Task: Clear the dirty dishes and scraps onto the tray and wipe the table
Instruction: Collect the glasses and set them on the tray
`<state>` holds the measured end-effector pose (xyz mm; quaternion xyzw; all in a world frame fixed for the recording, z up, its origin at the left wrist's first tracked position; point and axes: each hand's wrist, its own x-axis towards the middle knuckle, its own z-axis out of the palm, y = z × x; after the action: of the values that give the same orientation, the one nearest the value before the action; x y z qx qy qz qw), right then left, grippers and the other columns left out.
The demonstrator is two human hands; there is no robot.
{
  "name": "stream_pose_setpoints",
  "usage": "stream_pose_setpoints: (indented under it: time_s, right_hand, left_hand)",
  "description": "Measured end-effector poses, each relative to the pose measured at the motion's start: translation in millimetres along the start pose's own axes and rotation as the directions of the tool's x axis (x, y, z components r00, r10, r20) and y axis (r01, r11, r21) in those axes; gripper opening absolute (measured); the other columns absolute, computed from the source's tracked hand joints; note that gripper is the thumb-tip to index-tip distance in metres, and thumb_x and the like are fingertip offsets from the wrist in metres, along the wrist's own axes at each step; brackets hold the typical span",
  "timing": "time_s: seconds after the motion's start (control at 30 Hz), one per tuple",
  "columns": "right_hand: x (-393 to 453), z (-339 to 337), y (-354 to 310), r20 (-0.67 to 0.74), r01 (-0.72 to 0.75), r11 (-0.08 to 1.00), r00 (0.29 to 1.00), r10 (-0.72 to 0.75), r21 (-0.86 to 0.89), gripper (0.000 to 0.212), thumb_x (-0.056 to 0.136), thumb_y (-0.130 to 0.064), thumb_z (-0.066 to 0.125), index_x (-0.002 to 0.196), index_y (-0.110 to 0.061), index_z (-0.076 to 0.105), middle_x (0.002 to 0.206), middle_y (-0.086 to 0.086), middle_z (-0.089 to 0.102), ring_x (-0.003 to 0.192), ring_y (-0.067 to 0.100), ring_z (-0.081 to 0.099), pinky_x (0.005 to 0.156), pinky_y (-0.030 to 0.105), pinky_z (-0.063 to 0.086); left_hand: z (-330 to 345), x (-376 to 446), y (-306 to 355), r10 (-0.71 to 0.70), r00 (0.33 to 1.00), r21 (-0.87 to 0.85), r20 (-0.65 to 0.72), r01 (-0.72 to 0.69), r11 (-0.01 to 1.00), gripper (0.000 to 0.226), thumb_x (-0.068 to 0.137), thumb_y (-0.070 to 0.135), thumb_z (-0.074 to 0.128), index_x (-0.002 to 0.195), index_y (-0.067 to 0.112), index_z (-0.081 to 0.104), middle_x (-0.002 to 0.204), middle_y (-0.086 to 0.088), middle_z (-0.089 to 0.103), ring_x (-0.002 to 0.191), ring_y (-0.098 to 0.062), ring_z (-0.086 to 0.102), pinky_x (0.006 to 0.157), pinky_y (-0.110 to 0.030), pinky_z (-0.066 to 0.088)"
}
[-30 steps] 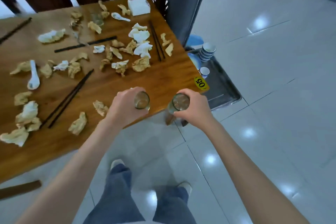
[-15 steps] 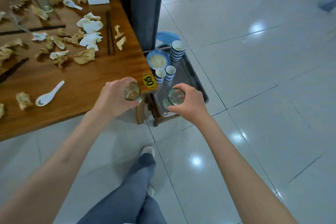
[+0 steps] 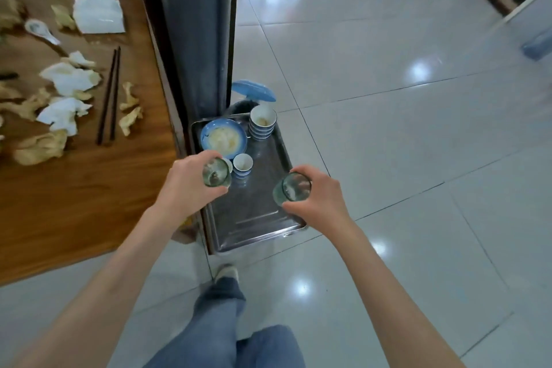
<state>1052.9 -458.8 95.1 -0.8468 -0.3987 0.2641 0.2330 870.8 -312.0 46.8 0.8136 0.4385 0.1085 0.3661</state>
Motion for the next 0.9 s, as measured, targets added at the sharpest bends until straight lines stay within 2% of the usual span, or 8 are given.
stream_pose_setpoints:
  time_s: [0.3,0.43,0.6,0.8,0.9]
  right_hand:
    - [113,-18,41,0.096,0.024,1.0,0.995,-0.023,-0.017,0.05,0.059,-0.015,0.079,0.105,-0.022,0.062,0.09,-0.006,0.067,0.084,0.014,0.062,0.078,0.031,0.052]
    - [166,-14,62,0.161,0.056,0.998,0.986,-0.053,-0.014,0.052,0.06,-0.014,0.079,0.107,-0.024,0.06,0.088,-0.008,0.065,0.084,0.014,0.062,0.076,0.027,0.05]
    - [236,-1,92,0.282,0.1,0.995,0.955,-0.088,-0.03,0.051,0.063,-0.013,0.076,0.109,-0.025,0.058,0.093,-0.001,0.066,0.085,0.021,0.062,0.076,0.034,0.051]
    - [296,30,133,0.326,0.186,0.982,0.93,-0.17,-0.02,0.044,0.061,-0.011,0.073,0.1,-0.022,0.057,0.085,-0.002,0.065,0.076,0.022,0.058,0.063,0.029,0.045]
    - [316,51,153,0.357,0.175,0.984,0.921,-0.153,-0.032,0.044,0.062,-0.01,0.072,0.1,-0.02,0.052,0.085,-0.002,0.063,0.076,0.023,0.057,0.063,0.031,0.044]
  left_hand:
    - [46,93,17,-0.104,0.993,0.006,-0.053,0.105,0.994,0.06,0.063,0.027,0.084,0.117,0.024,0.058,0.106,-0.003,0.065,0.096,-0.021,0.06,0.084,-0.036,0.051]
    - [77,126,18,-0.184,0.978,-0.002,-0.099,0.185,0.983,0.057,0.062,0.029,0.084,0.113,0.024,0.058,0.102,-0.004,0.066,0.091,-0.023,0.06,0.079,-0.033,0.05]
    - [125,166,24,-0.33,0.929,-0.097,-0.167,0.317,0.943,0.061,0.058,0.024,0.085,0.114,0.024,0.06,0.102,-0.001,0.066,0.09,-0.022,0.061,0.079,-0.029,0.047]
    - [181,216,17,-0.468,0.85,-0.133,-0.242,0.449,0.884,0.062,0.056,0.022,0.086,0.112,0.026,0.061,0.1,0.002,0.067,0.092,-0.023,0.061,0.082,-0.036,0.049]
    - [205,232,4,-0.499,0.83,-0.107,-0.25,0.489,0.866,0.06,0.057,0.021,0.085,0.112,0.025,0.06,0.1,0.004,0.065,0.095,-0.021,0.058,0.081,-0.031,0.043]
